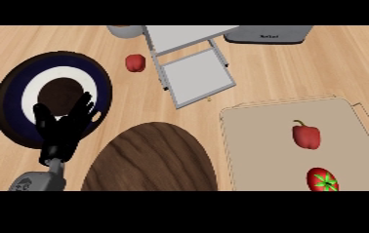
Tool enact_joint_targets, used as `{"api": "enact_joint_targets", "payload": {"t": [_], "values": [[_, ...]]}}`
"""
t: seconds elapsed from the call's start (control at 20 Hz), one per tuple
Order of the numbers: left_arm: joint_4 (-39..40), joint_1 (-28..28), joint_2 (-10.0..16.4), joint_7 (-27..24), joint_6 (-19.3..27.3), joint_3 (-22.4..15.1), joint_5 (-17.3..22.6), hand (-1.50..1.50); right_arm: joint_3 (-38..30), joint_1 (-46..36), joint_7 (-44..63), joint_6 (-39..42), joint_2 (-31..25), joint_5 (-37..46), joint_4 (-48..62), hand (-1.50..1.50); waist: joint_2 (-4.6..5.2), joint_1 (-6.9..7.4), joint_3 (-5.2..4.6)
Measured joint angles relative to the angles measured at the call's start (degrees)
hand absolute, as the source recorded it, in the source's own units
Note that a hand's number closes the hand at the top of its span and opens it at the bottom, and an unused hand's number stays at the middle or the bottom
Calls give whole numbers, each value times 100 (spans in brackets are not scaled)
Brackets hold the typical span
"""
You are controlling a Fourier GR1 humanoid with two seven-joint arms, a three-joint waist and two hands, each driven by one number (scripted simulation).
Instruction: Pick the tomato from the tray and place it in the tiered shelf
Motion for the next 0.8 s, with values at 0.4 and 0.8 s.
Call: {"api": "enact_joint_targets", "payload": {"t": [0.4, 0.8], "values": [[-37, 66, 14, 57, -51, 94, -6, 0, -175, -457, -115, 351, 716, 753, 530, -150, -24, -85, 4], [-89, 114, -73, 99, -29, 132, -122, 0, -579, -825, -467, 579, 1230, 1087, 913, -150, -43, -132, 1]]}}
